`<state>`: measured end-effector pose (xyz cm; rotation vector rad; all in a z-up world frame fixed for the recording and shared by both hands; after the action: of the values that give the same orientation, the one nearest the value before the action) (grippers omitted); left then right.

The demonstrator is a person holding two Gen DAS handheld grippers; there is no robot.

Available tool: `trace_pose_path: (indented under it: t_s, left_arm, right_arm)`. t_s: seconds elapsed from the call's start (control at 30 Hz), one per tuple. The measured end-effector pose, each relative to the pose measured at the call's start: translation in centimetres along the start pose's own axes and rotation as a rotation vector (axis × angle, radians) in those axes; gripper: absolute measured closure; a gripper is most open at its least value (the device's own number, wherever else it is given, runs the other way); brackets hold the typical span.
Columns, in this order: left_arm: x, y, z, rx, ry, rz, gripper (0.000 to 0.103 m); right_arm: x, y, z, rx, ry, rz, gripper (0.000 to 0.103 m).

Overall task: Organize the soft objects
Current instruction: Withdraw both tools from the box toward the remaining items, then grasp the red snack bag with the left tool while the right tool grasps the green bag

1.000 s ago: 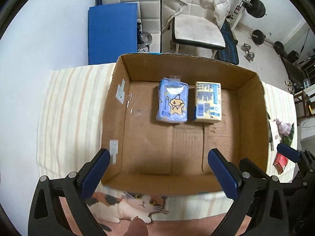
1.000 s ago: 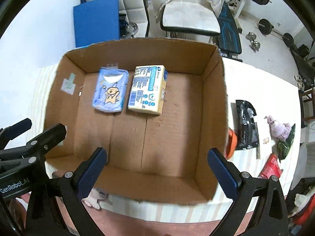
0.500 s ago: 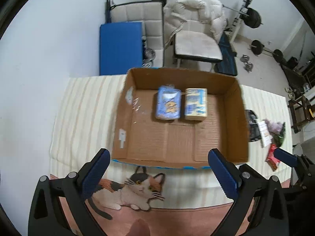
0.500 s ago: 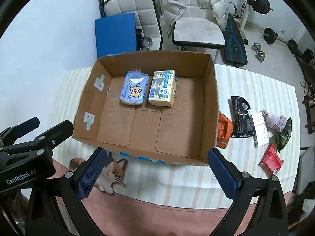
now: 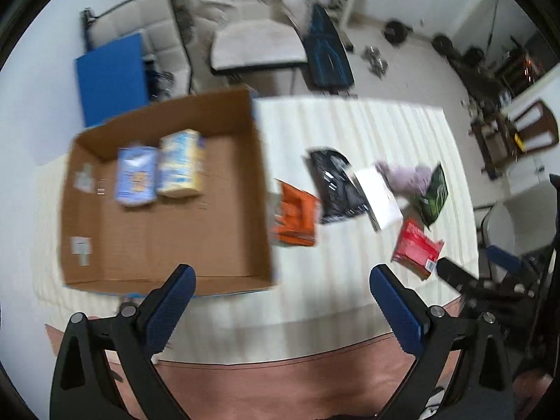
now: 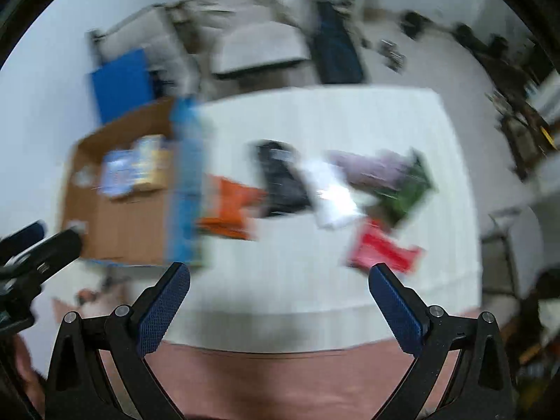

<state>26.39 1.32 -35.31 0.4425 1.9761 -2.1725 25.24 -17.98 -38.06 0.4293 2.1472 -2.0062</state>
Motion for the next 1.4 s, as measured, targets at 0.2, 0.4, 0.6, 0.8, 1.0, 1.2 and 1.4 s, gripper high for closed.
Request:
trace_pose_path:
  t_s: [0.2,0.4,0.6,0.8,1.0,1.2,1.4]
  left_arm:
    - [2.8,7.4,6.2,0.032,-0.008,-0.168,0.001]
    - [6.3,13.4,14.2,0.273,-0.313,-0.407,0.002]
    - [6.6,17.4,20.6,0.251,-0.387,-0.477,0.002]
    - [7.9,20.9,23.7,0.131,-0.354,-0.53,0.002]
    - [9.4,20.6,22.4,0.109,-0.213,-0.49,0.026]
    - [10.2,19.1,17.6,0.009,-0.072,-0.432,0.044]
    - [10.3,18.3,14.0,0.02,-0.167,-0.413,0.044]
  right_arm:
    - [2.2,7.0,10.6,0.08,0.009,-0.144,0.0]
    - [2.8,10.3,19.2,-0.057,0.369,-0.188,0.0]
    - [3.8,9.2,26.2,-0.036,0.524,-0.127,0.0]
    - [5.3,9.2,28.5,-0.029,0.552,-0.13,0.0]
    - [3.8,10.1,26.9,-0.078,0.522,-0.146,0.0]
    - [-0.4,13.6,22.3,-0.217,0.514,-0.174,0.0]
    - [-3.5,18.2,17.9,-0.293,0.54,-0.248,0.0]
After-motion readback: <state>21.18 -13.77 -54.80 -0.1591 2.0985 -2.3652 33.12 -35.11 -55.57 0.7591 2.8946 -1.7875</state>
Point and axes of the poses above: each gripper's, at about its wrist camera, not at the fingertips, and y roughly the way its jaws point, z to its right, x to its underside, the point moved 9 cm from there along y, roughly the way its jaws point, and after that the axes turned 9 degrees about z, right-handed, at the moved point
